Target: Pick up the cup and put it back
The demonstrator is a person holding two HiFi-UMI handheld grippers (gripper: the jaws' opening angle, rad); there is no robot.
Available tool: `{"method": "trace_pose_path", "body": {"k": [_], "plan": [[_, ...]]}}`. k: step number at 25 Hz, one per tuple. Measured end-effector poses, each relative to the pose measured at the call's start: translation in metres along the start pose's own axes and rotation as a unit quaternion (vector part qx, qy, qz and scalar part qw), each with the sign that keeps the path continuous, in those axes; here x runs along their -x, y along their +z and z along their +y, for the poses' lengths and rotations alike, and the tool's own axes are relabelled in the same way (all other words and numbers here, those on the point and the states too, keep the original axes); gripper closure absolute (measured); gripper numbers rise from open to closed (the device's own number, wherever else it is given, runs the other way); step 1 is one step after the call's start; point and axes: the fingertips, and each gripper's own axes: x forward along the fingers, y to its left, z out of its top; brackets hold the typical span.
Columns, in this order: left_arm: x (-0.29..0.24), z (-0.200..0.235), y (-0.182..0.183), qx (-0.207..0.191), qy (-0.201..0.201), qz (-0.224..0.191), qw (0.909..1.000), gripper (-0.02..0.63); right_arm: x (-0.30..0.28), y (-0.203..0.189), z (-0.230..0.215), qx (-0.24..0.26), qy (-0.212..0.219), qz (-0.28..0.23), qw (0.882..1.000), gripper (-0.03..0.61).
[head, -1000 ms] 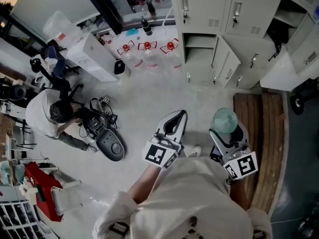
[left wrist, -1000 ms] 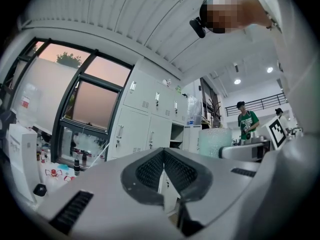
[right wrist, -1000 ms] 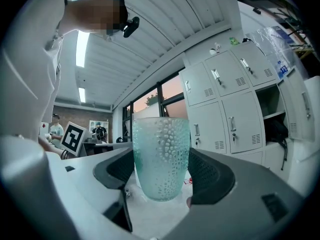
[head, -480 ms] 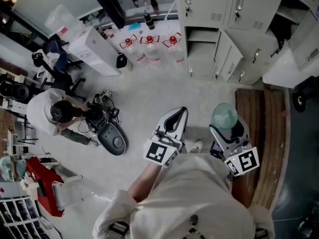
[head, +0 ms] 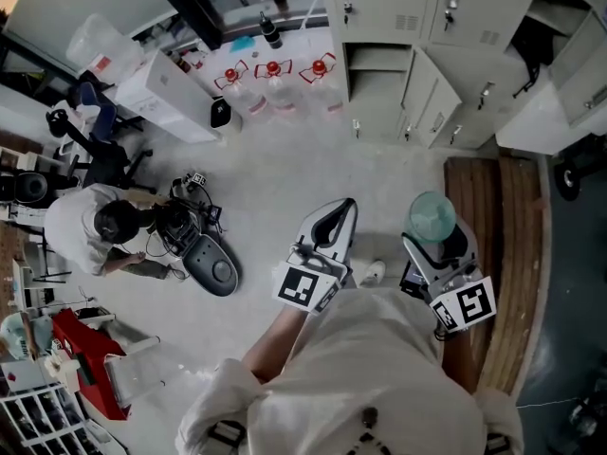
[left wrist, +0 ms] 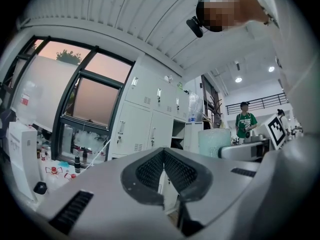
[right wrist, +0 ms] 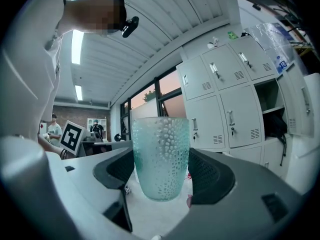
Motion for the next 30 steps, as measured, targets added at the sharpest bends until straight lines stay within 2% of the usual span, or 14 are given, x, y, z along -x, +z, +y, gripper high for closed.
{"method": "trace_pose_path", "body": {"k": [6,13,21,26,30], "plan": [[-0.029,0.047,0.000,0.011,-0.001,0.001,0.9999,0.604,-0.046,-0.001,-0.018,0.001,-0.010,0.012,1.000,0.236],[-0.074,0.118,0.001,0.022,-0.010,0.009,0.9997,0.606,-0.128,0.008,-0.047,0.005,-0.019,0.025,0.999,0.236],[-0.129,0.185,0.008,0.026,-0.066,0.021,0.9972,0.606,-0.207,0.013,-0.085,-0.007,-0.079,0.027,0.996,0.235],[-0.162,0.225,0.000,0.016,-0.096,0.035,0.9946,0.606,-0.244,-0.002,-0.105,-0.022,-0.113,0.040,0.993,0.236],[-0.183,0.248,-0.018,0.036,-0.107,0.061,0.9918,0.605,-0.264,-0.022,-0.123,-0.032,-0.133,0.067,0.988,0.236]]}}
